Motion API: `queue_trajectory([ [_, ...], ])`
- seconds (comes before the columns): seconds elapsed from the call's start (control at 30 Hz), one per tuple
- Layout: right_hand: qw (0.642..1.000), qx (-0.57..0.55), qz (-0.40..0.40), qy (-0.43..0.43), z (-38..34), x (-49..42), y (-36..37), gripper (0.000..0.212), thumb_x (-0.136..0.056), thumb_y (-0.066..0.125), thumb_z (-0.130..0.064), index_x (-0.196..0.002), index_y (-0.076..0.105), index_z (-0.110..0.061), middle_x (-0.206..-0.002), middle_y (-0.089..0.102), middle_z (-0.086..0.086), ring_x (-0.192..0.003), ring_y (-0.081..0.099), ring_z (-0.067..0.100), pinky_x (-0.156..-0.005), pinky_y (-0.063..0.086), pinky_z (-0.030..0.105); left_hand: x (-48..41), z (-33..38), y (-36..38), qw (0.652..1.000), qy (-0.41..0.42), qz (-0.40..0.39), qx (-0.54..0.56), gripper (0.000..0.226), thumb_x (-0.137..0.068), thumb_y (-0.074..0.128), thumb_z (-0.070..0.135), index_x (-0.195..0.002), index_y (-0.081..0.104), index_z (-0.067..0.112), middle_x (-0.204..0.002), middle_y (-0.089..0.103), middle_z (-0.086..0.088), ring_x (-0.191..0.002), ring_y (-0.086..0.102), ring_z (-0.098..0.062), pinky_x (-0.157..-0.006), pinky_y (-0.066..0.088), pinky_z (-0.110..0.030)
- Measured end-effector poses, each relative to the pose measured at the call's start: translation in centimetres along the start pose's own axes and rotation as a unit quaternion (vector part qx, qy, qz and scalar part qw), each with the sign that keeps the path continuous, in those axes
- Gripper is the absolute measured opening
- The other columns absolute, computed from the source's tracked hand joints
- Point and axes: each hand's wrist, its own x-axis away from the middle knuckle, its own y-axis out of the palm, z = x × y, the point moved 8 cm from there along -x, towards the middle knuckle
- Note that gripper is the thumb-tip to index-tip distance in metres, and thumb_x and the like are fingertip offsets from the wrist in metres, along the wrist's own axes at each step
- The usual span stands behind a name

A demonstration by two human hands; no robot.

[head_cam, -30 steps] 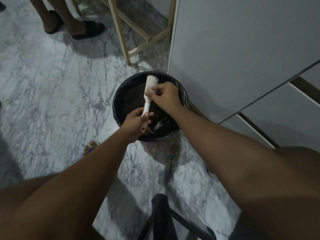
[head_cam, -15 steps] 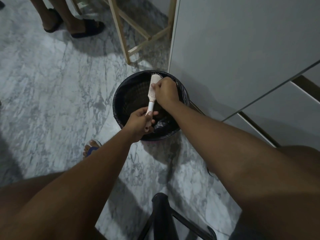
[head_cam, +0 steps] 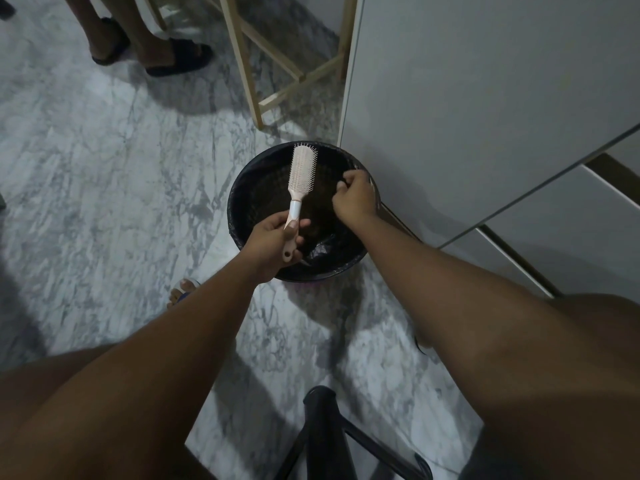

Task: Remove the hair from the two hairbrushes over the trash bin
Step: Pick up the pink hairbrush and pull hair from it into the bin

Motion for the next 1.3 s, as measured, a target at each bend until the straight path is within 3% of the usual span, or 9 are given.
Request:
queue_trajectory([
  [0.13, 0.979, -0.17, -0.103, 0.038, -1.7, 0.6, 2.3, 0.054, -0.101, 0.041, -0.043, -0.147, 0.037, -0.017, -0.131, 0.055, 0.004, -0.114, 0.058, 0.027, -0.075, 0.06, 0.042, 0.1, -0.3, 0.6, 1.0, -0.004, -0.013, -0.001, 0.03, -0.102, 0.049, 0.007, -0.131, 0.055, 0.008, -0.111, 0.067, -0.007, -0.066, 0.054, -0.012, -0.05, 0.043, -0.024],
  [0.23, 0.99, -0.062, -0.123, -0.025, -2.4, 0.4, 2.4, 0.053, -0.101, 0.039, -0.045, -0.105, 0.067, 0.001, -0.099, 0.069, 0.018, -0.085, 0.068, 0.032, -0.075, 0.06, 0.047, 0.1, -0.2, 0.6, 1.0, 0.0, -0.015, 0.002, 0.029, -0.102, 0.049, 0.007, -0.13, 0.056, 0.009, -0.11, 0.068, -0.006, -0.066, 0.054, -0.012, -0.05, 0.043, -0.025],
  [0.37, 0.99, 0.014, -0.09, -0.105, -2.5, -0.1, 1.7, 0.047, -0.101, 0.044, -0.038, -0.068, 0.053, -0.005, -0.063, 0.051, 0.008, -0.061, 0.05, 0.022, -0.064, 0.041, 0.033, 0.0, 0.1, 0.3, 1.0, 0.007, -0.005, 0.006, 0.03, -0.102, 0.049, 0.008, -0.131, 0.055, 0.01, -0.11, 0.068, -0.006, -0.067, 0.054, -0.012, -0.05, 0.044, -0.025],
  [0.67, 0.96, -0.109, 0.201, -0.162, -3.8, 0.2, -4.4, 0.039, -0.102, 0.043, -0.027, -0.069, 0.051, -0.008, -0.06, 0.05, 0.01, -0.057, 0.046, 0.023, -0.054, 0.036, 0.036, -0.4, -0.7, -1.9, 0.996, -0.001, 0.06, 0.062, 0.032, -0.103, 0.047, 0.009, -0.134, 0.05, 0.002, -0.108, 0.065, -0.006, -0.064, 0.051, -0.011, -0.046, 0.041, -0.023],
  [0.8, 0.989, 0.036, 0.08, -0.122, -2.3, -0.7, -2.0, 0.036, -0.102, 0.044, -0.031, -0.075, 0.056, -0.01, -0.077, 0.063, 0.016, -0.074, 0.061, 0.03, -0.065, 0.042, 0.035, -0.3, -0.7, -2.2, 0.997, 0.003, 0.055, 0.046, 0.032, -0.103, 0.048, 0.01, -0.134, 0.05, 0.004, -0.105, 0.066, -0.004, -0.063, 0.052, -0.011, -0.046, 0.041, -0.023],
  [0.93, 0.976, 0.196, -0.095, -0.026, 0.3, -0.2, 1.1, 0.033, -0.096, 0.051, -0.024, -0.122, 0.061, -0.005, -0.128, 0.061, 0.02, -0.12, 0.056, 0.038, -0.099, 0.045, 0.038, 0.0, -0.3, -1.4, 0.999, 0.006, 0.038, 0.036, 0.031, -0.103, 0.048, 0.009, -0.133, 0.052, 0.003, -0.108, 0.066, -0.005, -0.063, 0.052, -0.012, -0.046, 0.041, -0.022],
  [1.07, 0.997, 0.0, -0.078, -0.024, -1.9, 0.4, 1.5, 0.058, -0.1, 0.045, -0.036, -0.151, 0.03, -0.011, -0.149, 0.044, 0.015, -0.138, 0.042, 0.03, -0.113, 0.033, 0.038, 0.1, -0.3, -1.0, 1.0, -0.003, 0.015, 0.02, 0.032, -0.102, 0.049, 0.007, -0.134, 0.052, 0.005, -0.11, 0.066, -0.006, -0.065, 0.052, -0.012, -0.049, 0.042, -0.024],
  [1.2, 0.979, -0.166, -0.12, 0.009, -3.3, -0.4, 2.2, 0.051, -0.098, 0.05, -0.04, -0.143, 0.047, -0.016, -0.126, 0.062, 0.007, -0.114, 0.059, 0.022, -0.094, 0.054, 0.045, 0.3, -0.3, -0.3, 1.0, -0.009, -0.02, 0.0, 0.031, -0.101, 0.051, 0.008, -0.132, 0.055, 0.01, -0.111, 0.068, -0.006, -0.065, 0.055, -0.012, -0.054, 0.042, -0.025],
  [1.3, 0.982, -0.138, -0.128, -0.021, -3.7, -0.7, 1.9, 0.044, -0.097, 0.055, -0.039, -0.096, 0.073, 0.001, -0.086, 0.071, 0.016, -0.077, 0.067, 0.021, -0.072, 0.061, 0.037, 0.2, -0.1, -0.1, 1.0, -0.001, -0.03, 0.004, 0.032, -0.101, 0.052, 0.008, -0.133, 0.055, 0.01, -0.11, 0.069, -0.006, -0.066, 0.056, -0.012, -0.054, 0.043, -0.026],
])
